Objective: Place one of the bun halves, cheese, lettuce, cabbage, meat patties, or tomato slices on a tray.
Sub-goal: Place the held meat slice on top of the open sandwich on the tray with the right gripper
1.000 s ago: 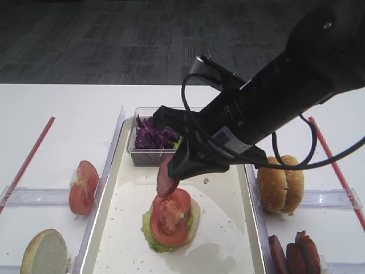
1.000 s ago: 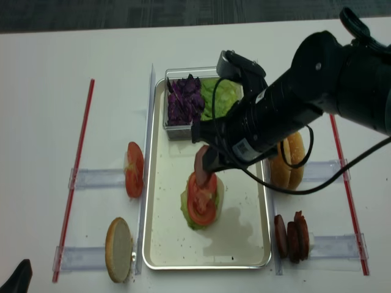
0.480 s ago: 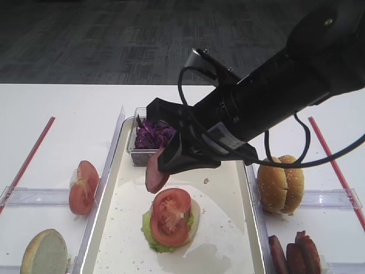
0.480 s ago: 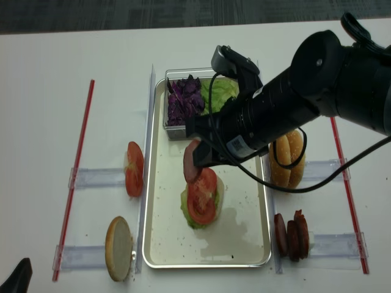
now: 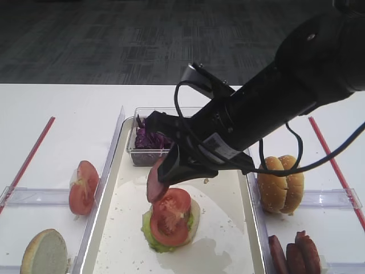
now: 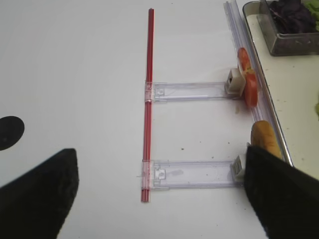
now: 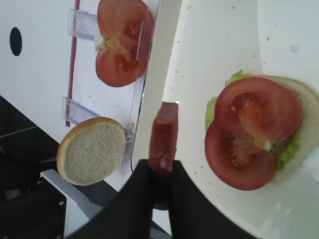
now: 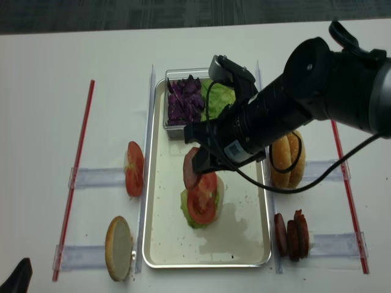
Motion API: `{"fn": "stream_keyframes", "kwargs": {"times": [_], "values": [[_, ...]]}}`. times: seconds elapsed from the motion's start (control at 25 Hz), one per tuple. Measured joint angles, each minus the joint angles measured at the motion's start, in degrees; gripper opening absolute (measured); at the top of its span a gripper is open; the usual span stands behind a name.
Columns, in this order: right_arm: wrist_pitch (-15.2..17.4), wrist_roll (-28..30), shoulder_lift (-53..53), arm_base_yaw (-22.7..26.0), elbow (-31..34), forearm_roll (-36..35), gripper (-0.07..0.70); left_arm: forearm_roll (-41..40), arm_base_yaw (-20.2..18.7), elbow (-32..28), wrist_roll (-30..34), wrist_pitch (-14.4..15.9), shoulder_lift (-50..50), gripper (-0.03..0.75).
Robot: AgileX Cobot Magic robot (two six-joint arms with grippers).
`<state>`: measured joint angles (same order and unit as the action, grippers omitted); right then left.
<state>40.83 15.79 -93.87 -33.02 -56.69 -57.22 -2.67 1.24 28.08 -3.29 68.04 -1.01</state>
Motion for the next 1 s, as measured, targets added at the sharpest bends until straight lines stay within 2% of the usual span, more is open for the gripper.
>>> {"fn": "stream_keyframes", "kwargs": {"times": [1.0], "values": [[-1.2,2.7,-7.8,0.0,0.0,-0.6,0.108,0.0,0.0,0.0,0.0,0.0,0.0,0.618]]}}
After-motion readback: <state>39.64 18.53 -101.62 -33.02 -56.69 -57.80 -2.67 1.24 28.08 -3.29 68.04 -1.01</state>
